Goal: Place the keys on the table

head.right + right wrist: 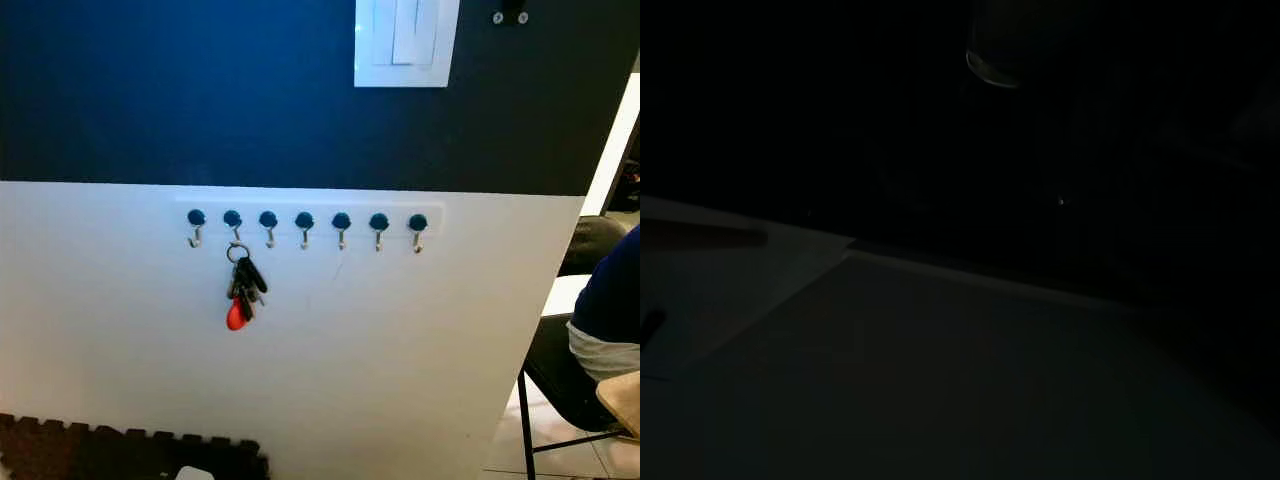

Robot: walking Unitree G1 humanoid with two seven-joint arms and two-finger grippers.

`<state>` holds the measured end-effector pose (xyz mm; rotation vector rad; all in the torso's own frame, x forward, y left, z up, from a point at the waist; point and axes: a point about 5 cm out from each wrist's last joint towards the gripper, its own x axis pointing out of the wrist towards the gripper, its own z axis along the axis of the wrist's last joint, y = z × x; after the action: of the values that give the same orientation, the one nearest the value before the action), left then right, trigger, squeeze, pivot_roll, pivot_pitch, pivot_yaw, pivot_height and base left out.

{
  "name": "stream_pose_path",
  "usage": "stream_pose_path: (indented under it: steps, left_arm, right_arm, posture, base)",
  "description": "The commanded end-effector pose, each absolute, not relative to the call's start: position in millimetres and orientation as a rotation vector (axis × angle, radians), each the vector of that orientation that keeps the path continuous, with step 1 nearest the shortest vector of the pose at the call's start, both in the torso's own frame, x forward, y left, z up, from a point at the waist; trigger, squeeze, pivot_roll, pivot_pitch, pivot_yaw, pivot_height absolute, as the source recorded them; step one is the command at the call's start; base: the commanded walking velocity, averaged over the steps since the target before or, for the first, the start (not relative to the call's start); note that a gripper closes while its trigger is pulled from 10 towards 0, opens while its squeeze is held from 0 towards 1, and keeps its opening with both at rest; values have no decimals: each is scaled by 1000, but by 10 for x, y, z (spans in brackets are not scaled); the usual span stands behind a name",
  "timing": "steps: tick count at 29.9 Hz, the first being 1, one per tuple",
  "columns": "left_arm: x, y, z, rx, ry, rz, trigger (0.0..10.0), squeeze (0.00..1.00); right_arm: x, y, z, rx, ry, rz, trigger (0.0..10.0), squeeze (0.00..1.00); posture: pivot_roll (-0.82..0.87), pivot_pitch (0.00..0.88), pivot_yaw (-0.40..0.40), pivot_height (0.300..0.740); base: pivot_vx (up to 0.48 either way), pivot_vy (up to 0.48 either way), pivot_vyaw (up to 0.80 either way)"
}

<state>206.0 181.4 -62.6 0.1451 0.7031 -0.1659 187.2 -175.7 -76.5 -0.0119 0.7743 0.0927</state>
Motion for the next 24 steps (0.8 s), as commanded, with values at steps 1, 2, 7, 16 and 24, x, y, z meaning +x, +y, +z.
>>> stream_pose_path:
  steps: [1,2,7,16,24]
  left_arm:
    - [2038,1837,-642,142,719,-161,10000,0]
    - [2037,1837,-642,142,719,-161,10000,0]
    - [2035,1837,-644,141,720,-163,10000,0]
    - [2034,1843,-645,144,721,-166,10000,0]
    - [2042,1840,-631,157,703,-177,10000,0]
  right_arm:
    - [1850,-1738,-776,-4,779,96,10000,0]
    - [1851,-1739,-776,-4,778,96,10000,0]
    - [1851,-1741,-776,-4,778,96,10000,0]
    - [1851,-1732,-777,-3,779,98,10000,0]
    - [1853,-1729,-776,-3,778,99,10000,0]
  posture:
    - [76,21,17,740]
    - [76,21,17,740]
    - [78,21,16,740]
    - [79,17,16,740]
    - [80,15,17,740]
  base:
    - [0,244,0]
    - [0,251,0]
    - [0,310,0]
    - [0,334,0]
    - [0,204,0]
